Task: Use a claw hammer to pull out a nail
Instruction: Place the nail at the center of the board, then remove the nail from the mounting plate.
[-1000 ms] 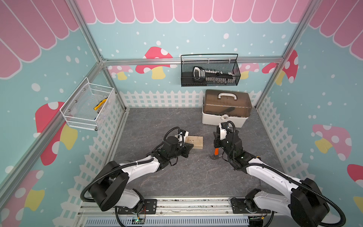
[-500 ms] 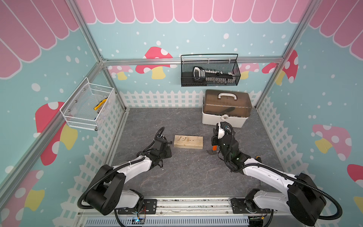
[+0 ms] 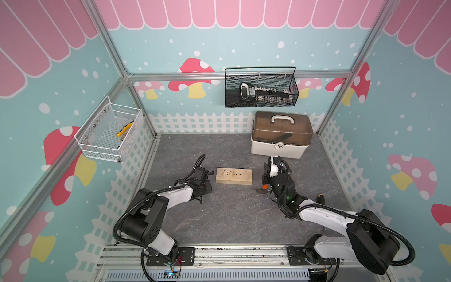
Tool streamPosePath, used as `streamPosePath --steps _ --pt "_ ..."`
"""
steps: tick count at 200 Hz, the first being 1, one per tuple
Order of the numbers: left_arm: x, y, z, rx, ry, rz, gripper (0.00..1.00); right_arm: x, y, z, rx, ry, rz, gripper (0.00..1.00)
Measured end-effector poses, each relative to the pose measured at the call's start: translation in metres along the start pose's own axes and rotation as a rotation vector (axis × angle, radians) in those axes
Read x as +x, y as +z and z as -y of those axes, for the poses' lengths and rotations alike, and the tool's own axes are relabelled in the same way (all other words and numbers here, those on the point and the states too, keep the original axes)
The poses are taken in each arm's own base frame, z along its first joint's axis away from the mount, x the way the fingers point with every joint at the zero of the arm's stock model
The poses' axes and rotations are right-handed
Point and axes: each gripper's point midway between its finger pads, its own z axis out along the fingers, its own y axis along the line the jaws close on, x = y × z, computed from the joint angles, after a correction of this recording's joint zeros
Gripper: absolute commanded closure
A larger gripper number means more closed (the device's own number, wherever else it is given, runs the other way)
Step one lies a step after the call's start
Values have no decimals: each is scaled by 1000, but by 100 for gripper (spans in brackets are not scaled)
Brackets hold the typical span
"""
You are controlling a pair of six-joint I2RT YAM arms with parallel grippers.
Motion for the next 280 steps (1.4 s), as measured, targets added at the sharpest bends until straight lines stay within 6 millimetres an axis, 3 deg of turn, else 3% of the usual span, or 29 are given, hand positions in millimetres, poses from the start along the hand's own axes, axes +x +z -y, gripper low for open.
streamPosePath --steps 54,92,142,168,185,217,280 --pt "0 -3 2 2 -4 -14 67 4 6 -7 -17 -55 13 100" --pt "-6 -20 -2 10 -17 -15 63 -2 5 -13 -7 -68 16 100" --pt "-41 -38 15 116 -54 60 63 -51 6 -30 46 -51 74 100" --pt "-51 -34 35 209 -62 62 63 -88 9 -49 84 -32 129 100" --pt "-58 -26 48 263 -67 57 62 -100 19 -63 103 -19 146 100" --pt "-65 -16 61 318 -78 54 50 -90 41 -86 119 -42 117 100" --pt "-73 5 64 361 -119 38 53 -50 63 -119 100 -113 58 100"
